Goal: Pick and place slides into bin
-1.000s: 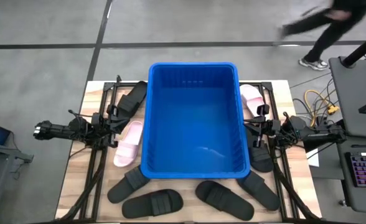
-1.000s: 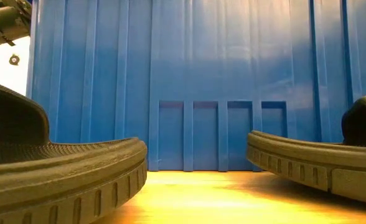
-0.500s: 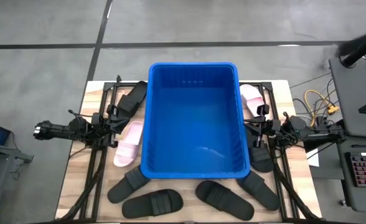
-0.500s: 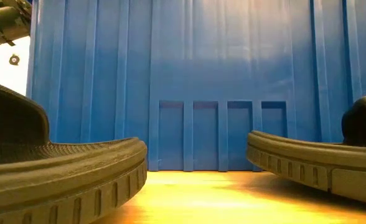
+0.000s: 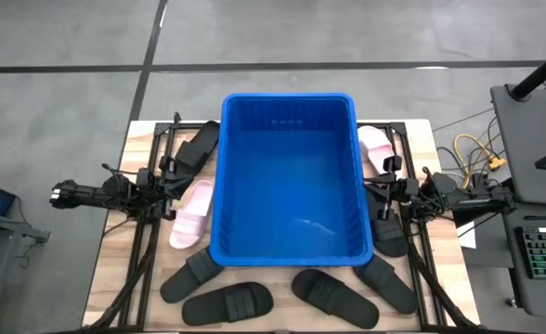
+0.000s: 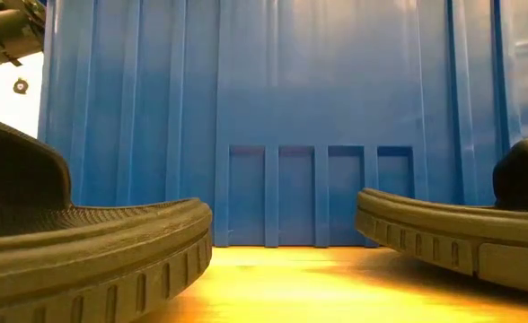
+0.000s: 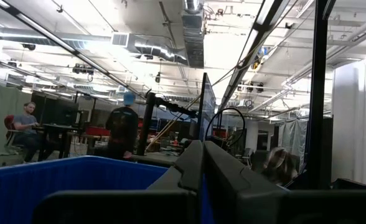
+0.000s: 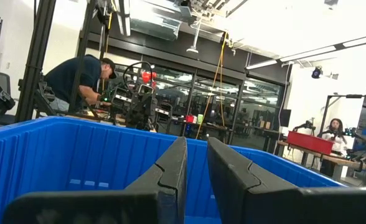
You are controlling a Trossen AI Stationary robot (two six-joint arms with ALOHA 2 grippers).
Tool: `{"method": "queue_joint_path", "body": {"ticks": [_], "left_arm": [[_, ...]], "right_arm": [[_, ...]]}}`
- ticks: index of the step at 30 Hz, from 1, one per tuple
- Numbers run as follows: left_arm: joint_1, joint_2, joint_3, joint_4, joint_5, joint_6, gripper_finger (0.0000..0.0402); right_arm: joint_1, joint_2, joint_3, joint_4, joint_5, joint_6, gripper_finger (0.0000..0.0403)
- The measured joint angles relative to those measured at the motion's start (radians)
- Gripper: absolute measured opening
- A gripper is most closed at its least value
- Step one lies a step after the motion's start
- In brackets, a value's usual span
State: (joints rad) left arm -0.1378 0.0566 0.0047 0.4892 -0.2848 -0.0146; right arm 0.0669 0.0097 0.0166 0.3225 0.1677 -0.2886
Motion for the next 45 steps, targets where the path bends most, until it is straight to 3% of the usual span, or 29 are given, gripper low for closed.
{"method": "queue_joint_path", "body": {"ticks": [18, 22, 28, 32, 40, 45], "left_arm": [[0.000, 0.000, 0.000, 0.000, 0.000, 0.001, 0.0000], [0.000, 0.000, 0.000, 0.000, 0.000, 0.001, 0.0000], [0.000, 0.000, 0.000, 0.028, 0.000, -0.006, 0.0000], [0.000, 0.000, 0.000, 0.048, 0.000, -0.006, 0.0000], [0.000, 0.000, 0.000, 0.316, 0.009, -0.005, 0.0000], [0.000, 0.000, 0.000, 0.407, 0.017, 0.005, 0.0000]], "right_arm": [[0.000, 0.000, 0.000, 0.007, -0.009, -0.064, 0.0054], [0.000, 0.000, 0.000, 0.009, -0.021, 0.098, 0.0054], [0.000, 0.000, 0.000, 0.083, -0.009, 0.611, 0.0054], [0.000, 0.000, 0.000, 0.173, 0.123, 0.959, 0.0054], [0.000, 0.000, 0.025, 0.244, 0.306, 0.953, 0.0054], [0.000, 0.008, 0.094, 0.242, 0.327, 0.853, 0.0054]]}}
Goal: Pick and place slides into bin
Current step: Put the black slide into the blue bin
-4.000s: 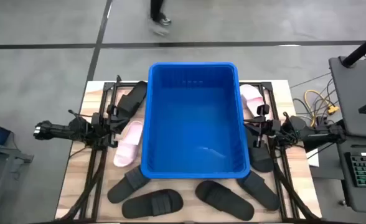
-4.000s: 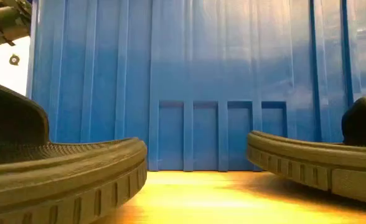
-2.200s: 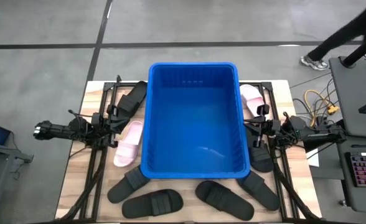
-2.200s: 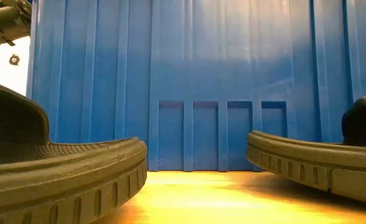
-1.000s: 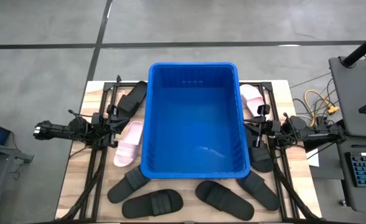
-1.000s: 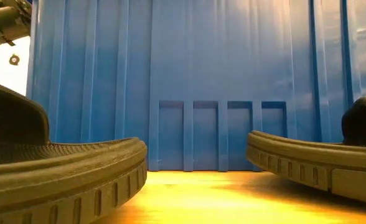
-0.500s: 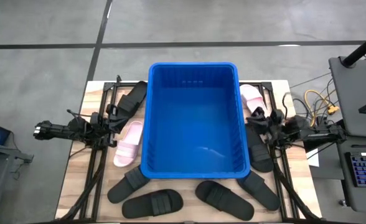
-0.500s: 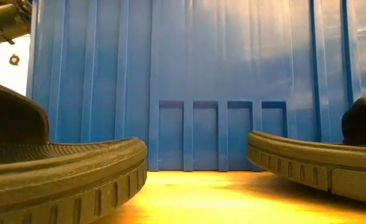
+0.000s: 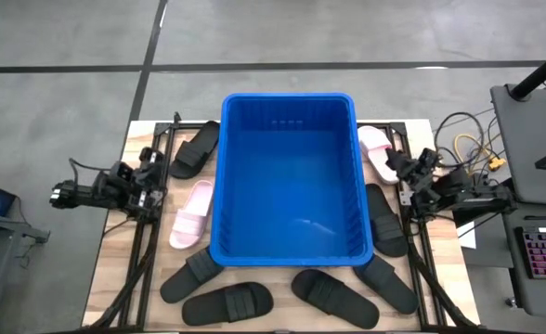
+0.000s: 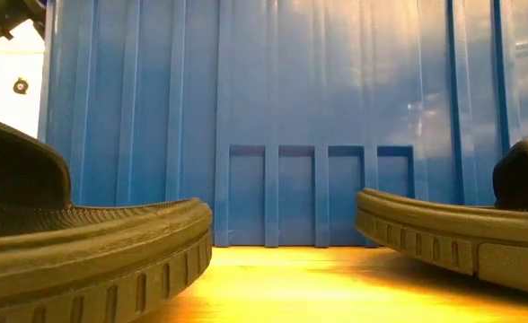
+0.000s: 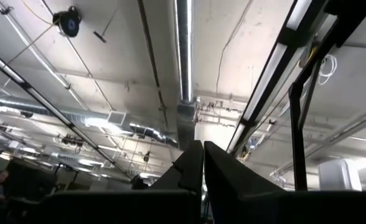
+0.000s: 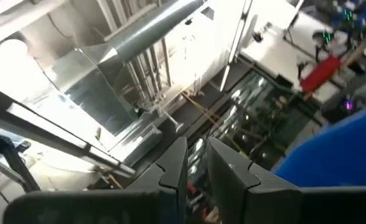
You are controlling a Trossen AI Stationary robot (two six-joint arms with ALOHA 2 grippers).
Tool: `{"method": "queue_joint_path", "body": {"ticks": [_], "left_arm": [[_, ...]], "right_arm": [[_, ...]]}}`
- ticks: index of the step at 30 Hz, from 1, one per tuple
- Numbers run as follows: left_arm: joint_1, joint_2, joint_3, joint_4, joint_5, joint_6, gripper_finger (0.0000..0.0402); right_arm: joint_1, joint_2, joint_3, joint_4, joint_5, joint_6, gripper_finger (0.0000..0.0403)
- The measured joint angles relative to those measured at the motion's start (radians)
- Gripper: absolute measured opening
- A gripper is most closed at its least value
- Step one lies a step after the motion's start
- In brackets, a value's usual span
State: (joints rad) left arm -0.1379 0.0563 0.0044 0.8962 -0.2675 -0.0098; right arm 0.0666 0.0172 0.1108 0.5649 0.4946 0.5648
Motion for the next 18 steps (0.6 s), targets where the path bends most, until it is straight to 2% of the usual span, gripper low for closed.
{"method": "queue_joint_path", "body": {"ticks": [5, 8, 13, 18], "left_arm": [[0.000, 0.002, 0.002, 0.010, -0.042, -0.008, 0.0002], [0.000, 0.017, 0.009, 0.008, -0.043, -0.008, 0.0023], [0.000, 0.059, 0.048, 0.013, -0.048, -0.009, 0.0099], [0.000, 0.131, 0.100, 0.013, -0.048, -0.027, 0.0182]], "right_arm": [[0.001, 0.040, 0.116, -0.059, -0.002, -0.121, 0.0054], [0.001, 0.082, 0.213, -0.185, -0.002, -0.171, 0.0063], [0.001, 0.167, 0.397, -0.516, -0.003, -0.165, 0.0106], [0.000, 0.261, 0.555, -0.774, 0.000, -0.090, 0.0156]]}}
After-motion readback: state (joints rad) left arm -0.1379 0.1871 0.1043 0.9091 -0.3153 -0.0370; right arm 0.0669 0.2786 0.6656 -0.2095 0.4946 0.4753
